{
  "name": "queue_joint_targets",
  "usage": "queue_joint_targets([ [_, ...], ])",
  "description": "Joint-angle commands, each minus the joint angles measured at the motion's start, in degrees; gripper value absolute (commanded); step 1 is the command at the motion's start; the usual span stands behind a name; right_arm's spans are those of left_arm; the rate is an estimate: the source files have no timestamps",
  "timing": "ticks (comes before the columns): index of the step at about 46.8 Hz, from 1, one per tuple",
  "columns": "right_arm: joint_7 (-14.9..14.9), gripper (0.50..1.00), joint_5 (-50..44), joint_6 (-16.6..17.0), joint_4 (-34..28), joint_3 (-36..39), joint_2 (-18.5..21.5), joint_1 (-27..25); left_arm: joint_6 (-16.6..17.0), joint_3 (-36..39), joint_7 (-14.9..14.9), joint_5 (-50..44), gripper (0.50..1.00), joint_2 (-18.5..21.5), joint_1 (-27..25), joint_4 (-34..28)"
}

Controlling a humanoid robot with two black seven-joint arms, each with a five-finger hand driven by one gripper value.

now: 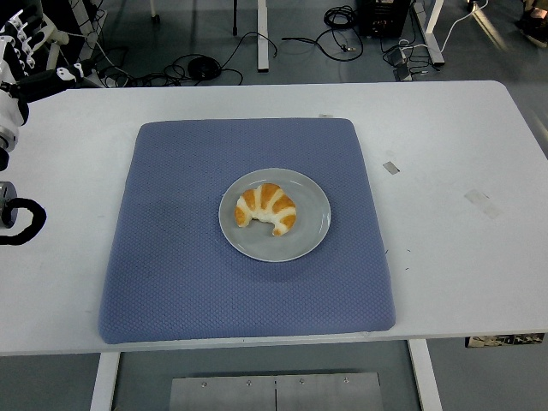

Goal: Place the bread on the table

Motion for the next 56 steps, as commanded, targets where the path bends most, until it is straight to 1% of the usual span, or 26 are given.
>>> queue_joint_targets([
  [1,0.01,1.0,0.0,0.01,0.0,0.03,0.0,0.0,0.0,0.0,-0.09,0.08,0.975,0.0,0.05,0.01],
  [56,0.01,1.0,0.0,0.01,0.0,0.03,0.0,0.0,-0.44,-0.17,0.17,0.08,0.977,-0.09,-0.3,-0.52],
])
